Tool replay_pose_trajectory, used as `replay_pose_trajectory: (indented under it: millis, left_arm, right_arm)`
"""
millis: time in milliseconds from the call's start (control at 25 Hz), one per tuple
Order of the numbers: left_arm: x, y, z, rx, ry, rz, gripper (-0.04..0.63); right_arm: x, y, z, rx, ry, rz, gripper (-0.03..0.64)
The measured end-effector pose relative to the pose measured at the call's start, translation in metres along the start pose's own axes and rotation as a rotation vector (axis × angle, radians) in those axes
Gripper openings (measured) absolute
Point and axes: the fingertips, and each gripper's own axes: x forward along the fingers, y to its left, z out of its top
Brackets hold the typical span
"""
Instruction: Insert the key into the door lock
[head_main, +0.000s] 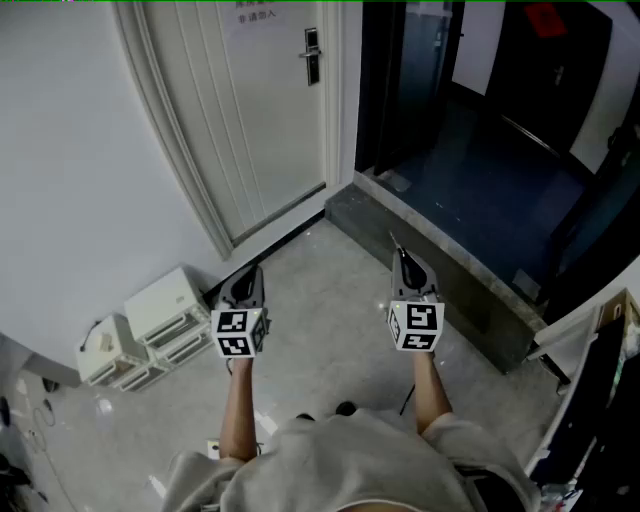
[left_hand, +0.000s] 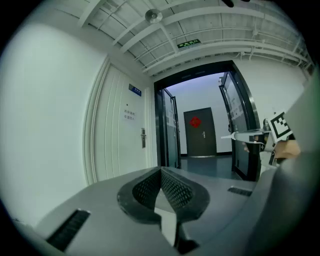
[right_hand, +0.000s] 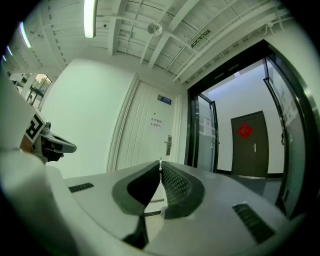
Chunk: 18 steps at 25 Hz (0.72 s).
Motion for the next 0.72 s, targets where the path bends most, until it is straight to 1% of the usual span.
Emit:
replay_pose_trajectory:
  millis: [360, 720]
  left_arm:
    - [0.000, -0.003, -0.001, 0.004, 0.013, 0.000, 0.017]
    - [0.008, -0.015, 0.004, 0.018, 0.015, 0.001, 0.017]
  right_arm:
    - [0.002, 0.002, -0.002, 0.003, 0.010, 0.018, 0.030]
    - [0.006, -0.009, -0.006, 0.020, 0.009, 0.037, 0.029]
